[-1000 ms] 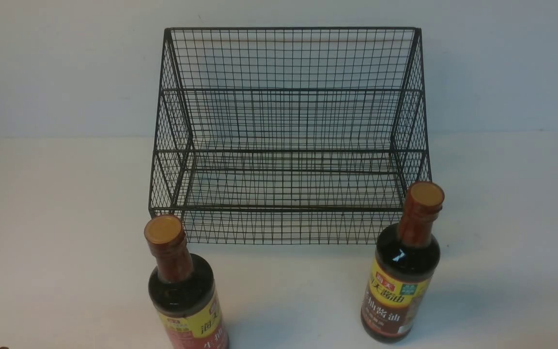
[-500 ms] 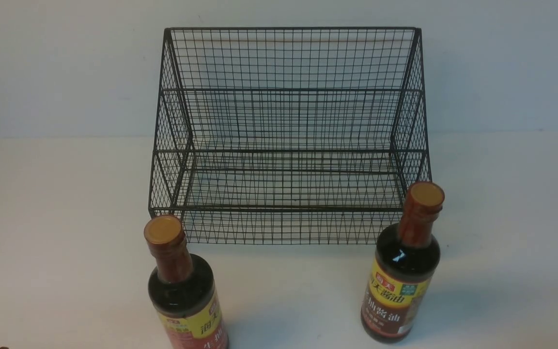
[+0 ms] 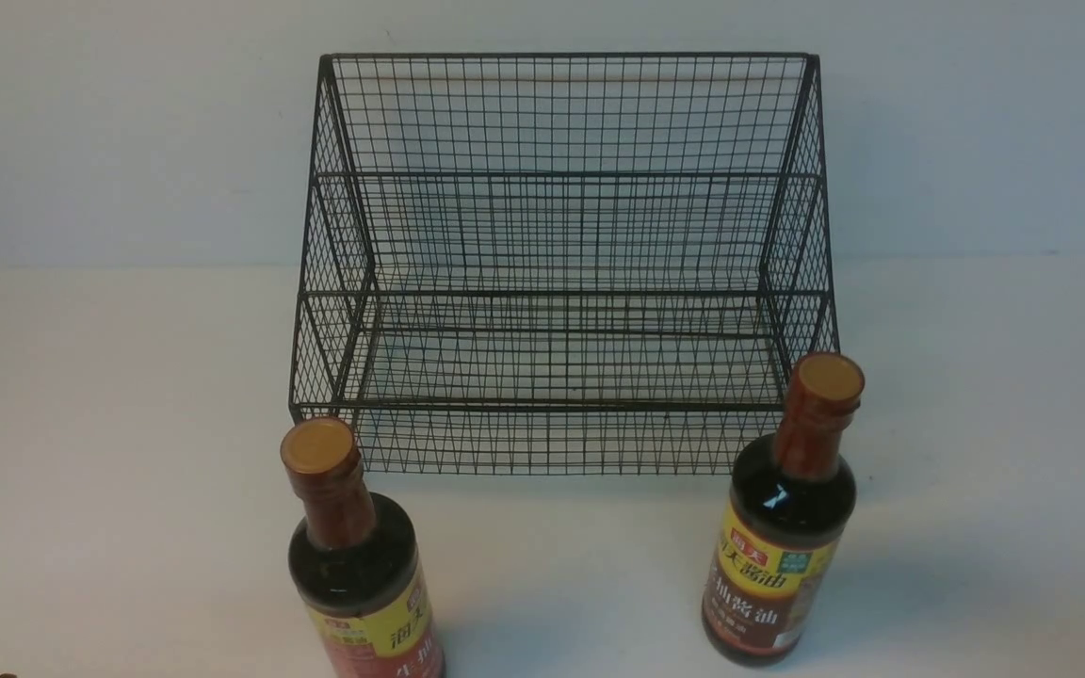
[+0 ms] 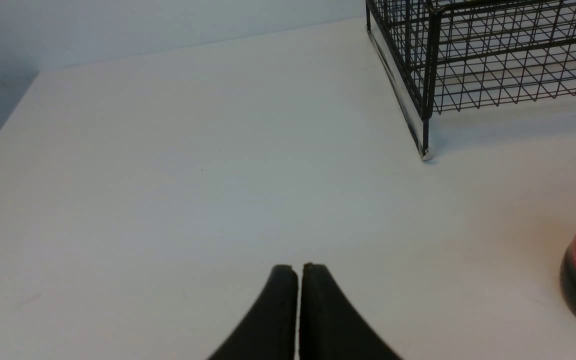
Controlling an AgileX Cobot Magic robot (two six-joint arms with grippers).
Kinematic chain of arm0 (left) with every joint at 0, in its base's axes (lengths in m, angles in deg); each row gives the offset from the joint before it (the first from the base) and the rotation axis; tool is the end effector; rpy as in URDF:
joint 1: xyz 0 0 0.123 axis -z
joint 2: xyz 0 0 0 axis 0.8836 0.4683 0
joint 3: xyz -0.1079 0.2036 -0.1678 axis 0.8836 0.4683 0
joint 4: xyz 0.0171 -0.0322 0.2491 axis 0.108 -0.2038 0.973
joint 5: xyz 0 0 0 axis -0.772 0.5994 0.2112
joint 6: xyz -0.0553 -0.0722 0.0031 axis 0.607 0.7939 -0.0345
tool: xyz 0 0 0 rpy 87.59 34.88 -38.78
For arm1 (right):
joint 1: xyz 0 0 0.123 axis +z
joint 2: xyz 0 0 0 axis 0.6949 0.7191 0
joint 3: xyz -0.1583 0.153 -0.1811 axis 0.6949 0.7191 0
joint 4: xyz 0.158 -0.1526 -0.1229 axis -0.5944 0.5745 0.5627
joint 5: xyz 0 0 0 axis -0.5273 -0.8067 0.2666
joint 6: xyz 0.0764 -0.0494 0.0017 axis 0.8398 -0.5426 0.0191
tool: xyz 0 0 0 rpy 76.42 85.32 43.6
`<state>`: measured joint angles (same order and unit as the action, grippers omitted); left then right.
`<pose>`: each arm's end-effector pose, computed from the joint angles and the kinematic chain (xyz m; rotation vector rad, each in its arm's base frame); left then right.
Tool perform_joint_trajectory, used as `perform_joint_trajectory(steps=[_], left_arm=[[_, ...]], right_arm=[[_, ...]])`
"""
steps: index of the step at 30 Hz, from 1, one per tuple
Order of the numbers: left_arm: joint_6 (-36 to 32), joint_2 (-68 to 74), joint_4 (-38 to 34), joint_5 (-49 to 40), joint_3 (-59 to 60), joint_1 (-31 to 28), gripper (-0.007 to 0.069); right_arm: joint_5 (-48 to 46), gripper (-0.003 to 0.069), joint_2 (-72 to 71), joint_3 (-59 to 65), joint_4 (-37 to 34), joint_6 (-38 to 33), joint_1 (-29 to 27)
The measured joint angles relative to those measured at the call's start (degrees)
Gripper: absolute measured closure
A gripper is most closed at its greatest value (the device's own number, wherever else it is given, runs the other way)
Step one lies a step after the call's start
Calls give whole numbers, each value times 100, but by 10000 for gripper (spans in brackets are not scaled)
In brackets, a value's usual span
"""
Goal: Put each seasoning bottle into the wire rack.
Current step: Use the right arm to grab the condiment bottle closest to it
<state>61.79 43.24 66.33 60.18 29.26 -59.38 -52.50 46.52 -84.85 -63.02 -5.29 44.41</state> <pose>0.0521 -0.0025 0.1703 0.1351 1.8837 0.0334 0.0542 0.0176 0.1866 0.7236 1.6283 0.9082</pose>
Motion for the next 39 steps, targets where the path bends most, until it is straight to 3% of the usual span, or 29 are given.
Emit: perform_joint_trajectory(steps=[4,7,13,18,23,26,27,31,35,39], left_arm=[[0,0,0,0,0,0,629],[0,0,0,0,0,0,629],[0,0,0,0,0,0,629],[0,0,0,0,0,0,629],[0,0,0,0,0,0,629],[0,0,0,0,0,0,629],[0,0,0,0,0,0,629],[0,0,0,0,0,0,629],[0,0,0,0,0,0,629],[0,0,0,0,0,0,629]], right_arm=[[-24,673,0,0,-240,-76,0],[-170,673,0,-123,-240,-517,0],[-438,671,253,-1335,-36,-2097,0],[-1575,620,1604,-2814,400,-3204,0],[-2873,526,3172,-3710,292,-4236,0],[-3570,417,4415,-4255,-272,-5363,0],[-3570,410,4475,-4287,-272,-5425,0],[-4454,240,5738,-4986,-1132,-6450,88],[-4543,148,6406,-5381,-1271,-6737,443],[-4325,95,6863,-5699,-956,-6693,877]])
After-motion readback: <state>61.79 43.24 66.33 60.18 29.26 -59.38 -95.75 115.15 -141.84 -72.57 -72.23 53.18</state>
